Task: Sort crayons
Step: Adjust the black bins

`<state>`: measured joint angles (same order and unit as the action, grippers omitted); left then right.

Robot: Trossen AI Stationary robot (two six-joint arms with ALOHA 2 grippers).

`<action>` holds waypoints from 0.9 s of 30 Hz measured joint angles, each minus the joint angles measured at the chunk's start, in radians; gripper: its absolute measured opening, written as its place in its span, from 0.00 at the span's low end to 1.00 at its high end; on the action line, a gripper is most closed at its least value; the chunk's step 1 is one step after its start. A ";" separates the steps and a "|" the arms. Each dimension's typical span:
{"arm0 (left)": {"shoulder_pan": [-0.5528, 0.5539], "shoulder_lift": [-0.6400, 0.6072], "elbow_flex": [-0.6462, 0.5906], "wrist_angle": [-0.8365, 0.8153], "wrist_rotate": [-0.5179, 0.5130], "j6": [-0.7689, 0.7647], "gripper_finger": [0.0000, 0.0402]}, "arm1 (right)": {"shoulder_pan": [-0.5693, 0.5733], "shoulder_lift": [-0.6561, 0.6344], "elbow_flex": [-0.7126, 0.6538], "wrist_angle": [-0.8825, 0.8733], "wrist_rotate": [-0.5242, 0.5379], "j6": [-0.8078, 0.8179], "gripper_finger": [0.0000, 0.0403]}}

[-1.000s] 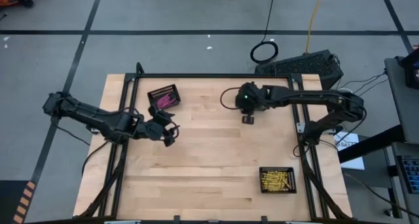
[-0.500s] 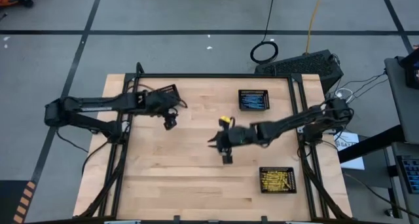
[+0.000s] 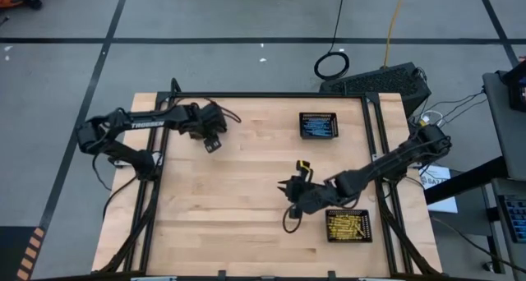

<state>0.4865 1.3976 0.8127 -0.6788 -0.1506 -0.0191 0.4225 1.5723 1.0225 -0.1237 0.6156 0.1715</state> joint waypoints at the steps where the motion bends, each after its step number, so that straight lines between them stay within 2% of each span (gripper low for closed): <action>1: 0.016 -0.002 0.000 0.009 0.012 0.020 0.61 | 0.004 0.000 0.000 0.001 0.017 0.000 0.11; 5: 0.055 0.000 0.000 0.016 0.072 0.089 0.61 | 0.011 0.000 0.000 0.000 0.039 0.015 0.11; 12: 0.054 0.041 0.000 0.029 0.021 0.120 0.57 | 0.011 0.000 0.000 -0.001 0.045 0.028 0.11; 17: 0.054 0.062 0.000 0.030 0.014 0.158 0.40 | 0.015 0.000 0.000 -0.001 0.045 0.046 0.11; 23: 0.025 0.051 0.000 -0.013 0.011 0.186 0.07 | 0.024 0.000 0.000 -0.001 0.044 0.060 0.11; 24: 0.019 0.049 0.000 -0.028 0.011 0.186 0.04 | 0.025 0.000 0.000 -0.001 0.044 0.060 0.11; 27: -0.004 0.035 0.000 -0.099 -0.005 0.224 0.03 | 0.025 0.000 0.000 -0.019 0.038 0.069 0.11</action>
<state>0.4825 1.4331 0.8124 -0.7782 -0.1554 0.2045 0.4472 1.5726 1.0225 -0.1431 0.6540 0.2408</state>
